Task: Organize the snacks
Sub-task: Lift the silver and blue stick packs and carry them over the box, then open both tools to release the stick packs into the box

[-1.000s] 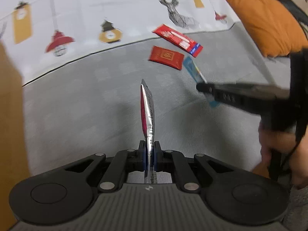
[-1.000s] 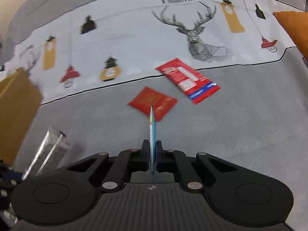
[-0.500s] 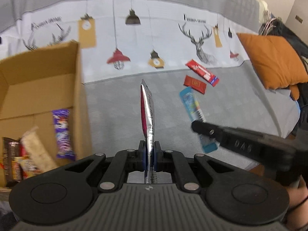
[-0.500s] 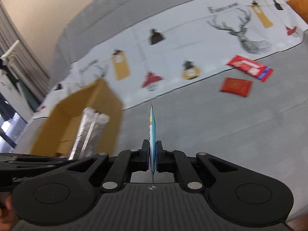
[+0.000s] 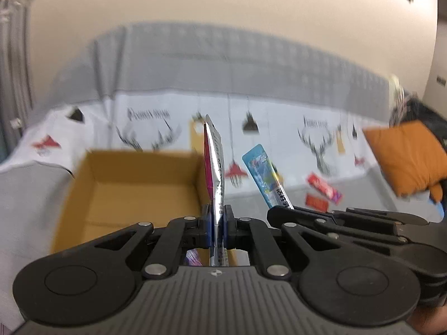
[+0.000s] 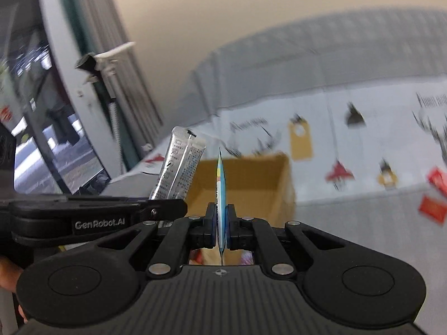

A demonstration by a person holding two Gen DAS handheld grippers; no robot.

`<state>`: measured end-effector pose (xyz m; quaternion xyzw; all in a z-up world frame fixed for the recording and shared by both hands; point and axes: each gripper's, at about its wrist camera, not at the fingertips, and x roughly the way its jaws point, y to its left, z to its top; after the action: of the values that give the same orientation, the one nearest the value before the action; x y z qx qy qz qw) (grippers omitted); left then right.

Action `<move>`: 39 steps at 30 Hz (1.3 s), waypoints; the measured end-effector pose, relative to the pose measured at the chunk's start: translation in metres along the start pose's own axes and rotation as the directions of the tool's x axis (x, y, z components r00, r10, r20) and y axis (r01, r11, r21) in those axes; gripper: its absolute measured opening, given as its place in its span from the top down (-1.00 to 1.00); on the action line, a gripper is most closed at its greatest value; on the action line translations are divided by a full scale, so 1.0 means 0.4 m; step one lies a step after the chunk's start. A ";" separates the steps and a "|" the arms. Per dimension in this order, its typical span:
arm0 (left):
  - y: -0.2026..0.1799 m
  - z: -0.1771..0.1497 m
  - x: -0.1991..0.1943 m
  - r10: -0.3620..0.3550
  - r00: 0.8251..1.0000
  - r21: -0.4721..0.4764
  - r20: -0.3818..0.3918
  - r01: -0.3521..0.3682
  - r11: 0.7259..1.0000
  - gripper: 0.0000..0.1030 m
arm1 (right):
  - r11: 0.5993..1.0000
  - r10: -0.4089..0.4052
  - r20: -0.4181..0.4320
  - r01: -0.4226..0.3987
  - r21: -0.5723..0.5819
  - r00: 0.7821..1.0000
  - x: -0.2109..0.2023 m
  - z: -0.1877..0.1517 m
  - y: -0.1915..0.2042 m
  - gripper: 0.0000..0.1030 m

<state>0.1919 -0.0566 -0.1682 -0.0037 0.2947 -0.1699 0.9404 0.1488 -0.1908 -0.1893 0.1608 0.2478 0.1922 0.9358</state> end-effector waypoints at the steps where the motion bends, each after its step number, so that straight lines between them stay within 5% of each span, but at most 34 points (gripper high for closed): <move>1: 0.017 0.010 -0.020 0.005 1.000 -0.010 0.027 -0.005 1.000 0.86 | 1.000 0.006 0.012 -0.006 -0.024 1.000 0.002 0.016 0.022 0.88; 8: 0.148 0.057 -0.089 0.030 0.991 -0.091 0.130 -0.018 0.996 0.86 | 0.994 0.025 0.061 -0.019 -0.107 0.998 0.033 0.084 0.120 0.88; 15: 0.262 -0.006 0.043 0.102 0.995 -0.124 -0.013 -0.103 0.987 0.86 | 0.993 -0.014 -0.024 0.011 -0.119 1.000 0.184 0.007 0.113 0.88; 21: 0.298 -0.077 0.157 0.148 0.977 -0.048 -0.153 -0.157 0.987 0.86 | 0.992 -0.041 -0.129 0.025 -0.121 0.991 0.308 -0.117 0.087 0.88; 30: 0.303 -0.135 0.290 0.292 0.905 0.083 -0.309 -0.280 0.956 0.85 | 0.999 -0.022 -0.109 0.026 0.034 0.994 0.318 -0.194 -0.005 0.88; 35: 0.261 -0.124 0.333 0.381 0.868 0.175 -0.320 -0.341 0.924 0.81 | 0.997 0.031 -0.101 -0.024 0.075 0.994 0.344 -0.213 -0.027 0.79; 36: 0.245 -0.121 0.336 0.423 0.855 0.202 -0.301 -0.376 0.904 0.76 | 0.996 0.050 -0.110 -0.042 0.076 0.993 0.347 -0.216 -0.028 0.60; 37: 0.228 -0.113 0.337 0.459 0.843 0.221 -0.281 -0.409 0.886 0.30 | 0.995 0.073 -0.116 -0.065 0.073 0.991 0.347 -0.215 -0.030 0.24; 38: 0.213 -0.101 0.335 0.481 0.833 0.223 -0.274 -0.431 0.874 -0.38 | 0.992 0.113 -0.107 -0.107 0.067 0.988 0.341 -0.213 -0.030 0.00; 39: 0.200 -0.086 0.328 0.517 0.817 0.217 -0.254 -0.473 0.854 -0.65 | 0.994 0.102 -0.094 -0.098 0.052 0.990 0.330 -0.204 -0.031 -0.09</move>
<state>0.2990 -0.0203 -0.2778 0.1670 0.4129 0.0618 0.8932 0.2153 -0.1268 -0.3144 0.1854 0.2890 0.2407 0.9079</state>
